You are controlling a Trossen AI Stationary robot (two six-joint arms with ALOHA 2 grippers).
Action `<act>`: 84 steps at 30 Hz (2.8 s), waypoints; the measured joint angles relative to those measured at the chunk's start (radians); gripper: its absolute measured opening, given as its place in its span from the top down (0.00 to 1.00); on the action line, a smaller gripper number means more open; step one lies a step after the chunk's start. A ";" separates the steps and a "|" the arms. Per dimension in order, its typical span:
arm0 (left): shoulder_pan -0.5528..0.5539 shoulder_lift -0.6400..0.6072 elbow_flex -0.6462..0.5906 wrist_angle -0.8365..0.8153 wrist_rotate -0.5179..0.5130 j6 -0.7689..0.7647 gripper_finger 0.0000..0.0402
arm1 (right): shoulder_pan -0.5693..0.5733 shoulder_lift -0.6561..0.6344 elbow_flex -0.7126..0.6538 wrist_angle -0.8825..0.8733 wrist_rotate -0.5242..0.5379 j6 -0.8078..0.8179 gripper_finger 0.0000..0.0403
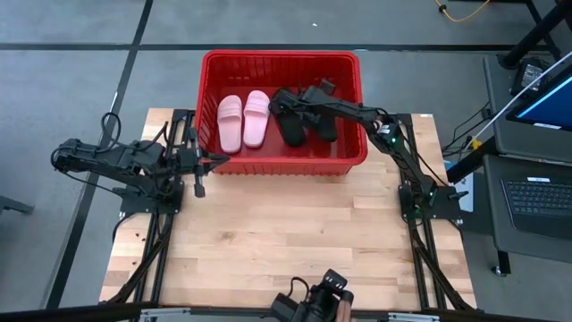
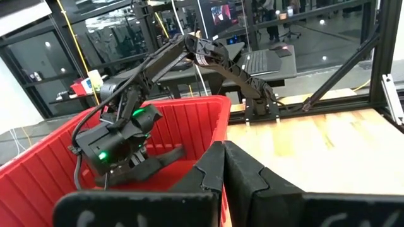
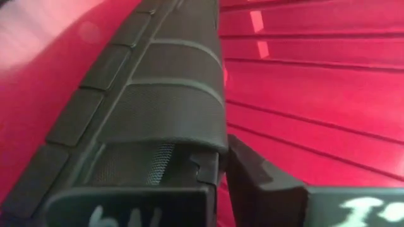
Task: Pick and place slides into bin
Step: Put the black slides into the red bin, then return to Home Position
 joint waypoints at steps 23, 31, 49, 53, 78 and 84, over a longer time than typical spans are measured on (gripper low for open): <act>0.000 0.041 0.000 0.001 0.000 0.000 0.99 | -0.003 -0.001 0.000 0.015 -0.098 -0.024 0.78; 0.000 0.041 0.000 0.001 0.000 0.000 0.99 | -0.003 -0.001 0.000 0.017 -0.105 -0.025 0.63; 0.000 0.041 0.000 0.001 0.000 -0.003 1.00 | 0.036 -0.003 0.000 -0.006 -0.105 -0.122 0.62; 0.000 0.041 0.000 0.001 0.000 -0.004 0.99 | 0.038 -0.003 0.000 -0.021 -0.105 -0.127 0.62; 0.000 0.041 0.000 0.000 0.013 -0.053 0.99 | 0.034 -0.021 0.167 -0.122 -0.092 -0.258 0.63; 0.000 0.035 0.000 0.000 0.014 -0.053 0.99 | 0.066 -0.074 0.167 -0.184 -0.158 -0.227 0.82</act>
